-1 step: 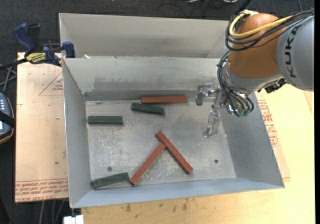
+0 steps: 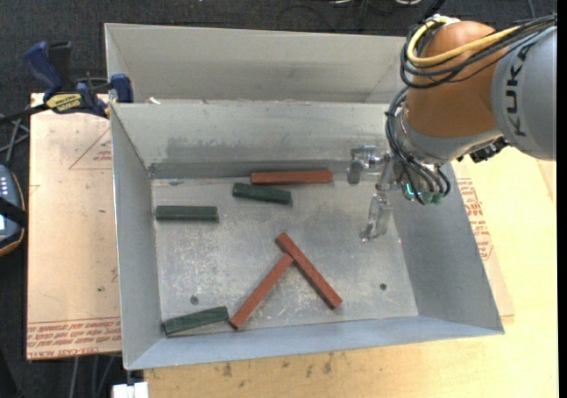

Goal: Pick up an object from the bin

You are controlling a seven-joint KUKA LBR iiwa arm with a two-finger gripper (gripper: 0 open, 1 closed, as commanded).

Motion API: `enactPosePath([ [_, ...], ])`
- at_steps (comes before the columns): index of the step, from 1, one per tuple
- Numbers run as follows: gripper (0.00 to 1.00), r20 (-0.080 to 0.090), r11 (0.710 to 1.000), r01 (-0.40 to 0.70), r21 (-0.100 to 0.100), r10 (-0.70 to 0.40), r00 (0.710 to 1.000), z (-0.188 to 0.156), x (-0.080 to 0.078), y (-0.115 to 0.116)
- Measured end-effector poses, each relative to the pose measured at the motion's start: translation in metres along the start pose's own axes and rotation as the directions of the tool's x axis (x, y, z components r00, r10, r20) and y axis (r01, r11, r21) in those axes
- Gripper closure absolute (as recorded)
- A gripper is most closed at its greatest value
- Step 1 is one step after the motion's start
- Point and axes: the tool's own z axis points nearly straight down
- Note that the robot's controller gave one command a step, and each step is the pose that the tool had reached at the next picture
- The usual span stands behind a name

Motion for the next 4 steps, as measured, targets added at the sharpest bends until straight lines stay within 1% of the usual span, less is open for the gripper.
enactPosePath([
  [1, 0.00, 0.009, 1.000, -0.030, 0.001, 0.030, 0.999, 0.041, 0.005, 0.018],
  [2, 0.00, -0.005, 1.000, -0.013, 0.000, 0.013, 1.000, 0.075, 0.032, 0.051],
  [3, 0.00, -0.002, 1.000, -0.002, -0.002, 0.002, 1.000, 0.082, 0.035, 0.060],
  [4, 0.00, -0.006, 1.000, -0.016, -0.001, 0.016, 1.000, 0.090, 0.025, 0.051],
])
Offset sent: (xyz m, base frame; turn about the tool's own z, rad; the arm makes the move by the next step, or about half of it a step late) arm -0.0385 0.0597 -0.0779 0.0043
